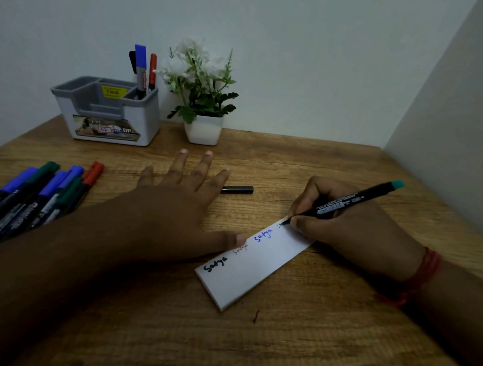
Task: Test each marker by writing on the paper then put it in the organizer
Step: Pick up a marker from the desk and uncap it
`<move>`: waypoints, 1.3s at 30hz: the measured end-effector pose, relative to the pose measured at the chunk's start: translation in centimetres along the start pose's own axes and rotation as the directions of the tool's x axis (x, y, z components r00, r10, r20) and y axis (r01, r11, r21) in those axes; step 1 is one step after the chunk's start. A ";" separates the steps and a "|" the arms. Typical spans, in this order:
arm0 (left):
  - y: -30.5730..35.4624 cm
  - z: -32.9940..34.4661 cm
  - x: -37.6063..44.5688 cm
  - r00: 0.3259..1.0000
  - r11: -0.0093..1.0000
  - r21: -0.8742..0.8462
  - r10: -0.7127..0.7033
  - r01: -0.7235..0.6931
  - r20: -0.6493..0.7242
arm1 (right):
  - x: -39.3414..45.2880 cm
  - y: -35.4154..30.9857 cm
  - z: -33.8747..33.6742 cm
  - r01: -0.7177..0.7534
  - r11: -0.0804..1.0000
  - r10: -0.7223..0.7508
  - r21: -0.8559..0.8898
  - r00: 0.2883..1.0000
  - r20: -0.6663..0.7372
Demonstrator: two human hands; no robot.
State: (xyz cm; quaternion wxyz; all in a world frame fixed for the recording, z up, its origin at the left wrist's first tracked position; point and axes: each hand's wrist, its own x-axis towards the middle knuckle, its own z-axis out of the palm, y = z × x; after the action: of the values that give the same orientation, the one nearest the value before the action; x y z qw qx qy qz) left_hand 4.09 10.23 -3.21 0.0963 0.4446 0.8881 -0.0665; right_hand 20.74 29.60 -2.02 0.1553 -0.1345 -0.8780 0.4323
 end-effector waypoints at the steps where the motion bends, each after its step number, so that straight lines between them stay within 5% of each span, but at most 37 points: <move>1: 0.0 0.0 0.0 1.000 1.000 0.000 0.000 0.000 0.001 | 0.0 0.1 0.0 0.001 1.000 -0.001 0.006 1.000 -0.011; 39: 0.1 -0.1 -0.1 1.000 1.000 -0.010 0.017 -0.017 0.018 | 0.2 0.3 -0.1 -0.043 0.998 0.047 0.044 0.996 -0.077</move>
State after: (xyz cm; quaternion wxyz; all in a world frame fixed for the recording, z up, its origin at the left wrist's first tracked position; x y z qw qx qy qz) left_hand 4.20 10.19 -3.05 0.1073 0.4511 0.8836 -0.0652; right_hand 20.62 29.91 -2.14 0.1823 -0.1675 -0.8587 0.4487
